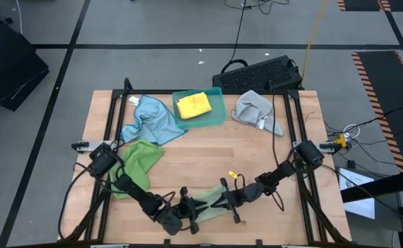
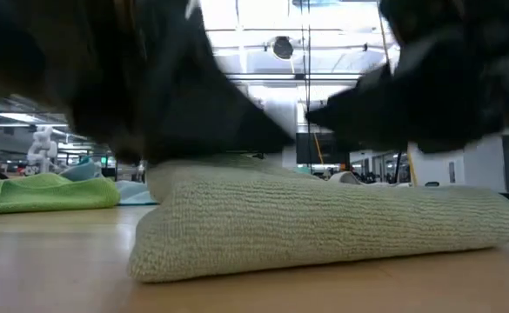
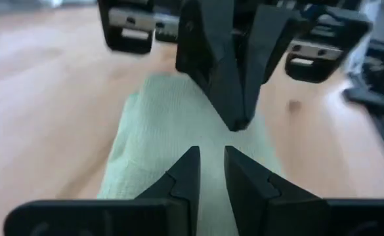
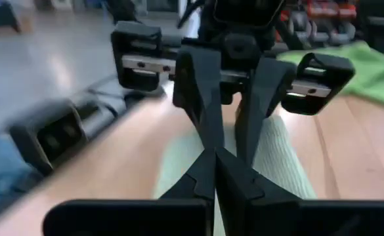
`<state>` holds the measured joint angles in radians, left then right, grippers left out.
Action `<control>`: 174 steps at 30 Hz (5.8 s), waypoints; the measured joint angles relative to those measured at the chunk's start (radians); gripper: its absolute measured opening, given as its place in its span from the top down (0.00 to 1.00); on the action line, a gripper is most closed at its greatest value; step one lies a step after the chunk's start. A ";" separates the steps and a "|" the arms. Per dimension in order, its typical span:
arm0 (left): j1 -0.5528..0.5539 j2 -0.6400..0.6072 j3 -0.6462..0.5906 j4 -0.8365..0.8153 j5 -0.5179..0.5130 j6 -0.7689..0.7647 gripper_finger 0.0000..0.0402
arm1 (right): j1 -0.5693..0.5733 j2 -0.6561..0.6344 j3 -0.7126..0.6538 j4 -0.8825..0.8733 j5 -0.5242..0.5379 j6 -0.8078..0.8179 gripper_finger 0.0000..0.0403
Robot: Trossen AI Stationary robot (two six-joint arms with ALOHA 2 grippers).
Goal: Fold microfiber towels
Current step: Stack the folded light green microfiber cloth on top of the folded yellow microfiber cloth into the green bin
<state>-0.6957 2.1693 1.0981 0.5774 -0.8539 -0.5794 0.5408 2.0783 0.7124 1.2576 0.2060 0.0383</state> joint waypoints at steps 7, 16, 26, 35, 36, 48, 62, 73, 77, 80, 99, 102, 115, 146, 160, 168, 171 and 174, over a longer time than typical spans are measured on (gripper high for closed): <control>0.001 0.055 0.002 -0.057 0.016 -0.164 0.83 | -0.011 0.125 0.002 0.037 0.007 0.095 1.00; -0.003 -0.036 0.000 -0.065 0.051 0.009 0.83 | -0.002 0.078 -0.028 0.124 0.000 0.096 1.00; 0.024 -0.095 0.134 -0.268 0.146 0.209 0.74 | 0.063 -0.243 -0.179 -0.148 0.078 0.166 0.94; 0.057 -0.096 0.286 -0.728 0.204 0.113 0.52 | 0.187 -0.385 -0.204 -0.495 0.294 0.300 0.86; 0.060 -0.095 0.295 -0.750 0.216 0.105 0.51 | 0.203 -0.388 -0.199 -0.490 0.316 0.291 0.85; 0.039 -0.081 0.302 -0.853 0.293 0.034 0.45 | 0.343 -0.392 -0.055 -0.712 0.403 0.298 0.67; -0.001 -0.080 0.298 -0.802 0.262 -0.017 0.45 | 0.359 -0.391 -0.003 -0.807 0.394 0.231 0.38; 0.012 -0.063 0.296 -0.823 0.199 -0.010 0.45 | 0.272 -0.280 -0.003 -0.771 0.344 0.102 0.37; 0.017 -0.054 0.299 -0.814 0.205 -0.021 0.45 | 0.248 -0.218 -0.003 -0.671 0.272 0.074 0.37; 0.026 -0.030 0.298 -0.818 0.237 -0.027 0.45 | 0.243 -0.195 -0.003 -0.648 0.265 0.038 0.37; 0.041 -0.005 0.299 -0.862 0.305 -0.137 0.54 | 0.238 -0.227 0.020 -0.799 0.346 -0.039 0.21; 0.041 -0.005 0.299 -0.862 0.306 -0.134 0.57 | 0.227 -0.223 0.020 -0.799 0.366 -0.096 0.22; 0.046 -0.005 0.299 -0.863 0.311 -0.138 0.68 | 0.131 -0.182 0.021 -0.793 0.285 -0.101 0.29; 0.037 -0.042 0.338 -0.660 -0.057 0.254 0.48 | -0.150 -0.368 0.014 -0.913 -0.107 0.318 0.94; 0.210 0.037 0.339 -0.824 0.175 0.219 0.14 | -0.240 -0.375 0.014 -0.931 -0.267 0.395 0.93; 0.229 0.028 0.339 -0.827 0.144 0.299 0.63 | -0.261 -0.398 0.015 -0.951 -0.289 0.404 0.91; 0.227 0.004 0.339 -0.854 0.129 0.350 0.91 | -0.261 -0.458 0.017 -1.011 -0.279 0.395 0.85; 0.237 -0.028 0.341 -0.904 0.098 0.387 0.94 | -0.257 -0.548 0.017 -1.108 -0.274 0.374 0.76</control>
<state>-0.4584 2.1417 1.4387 -0.3270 -0.7563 -0.1921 0.2834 1.5299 0.7293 0.1492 -0.0684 0.4122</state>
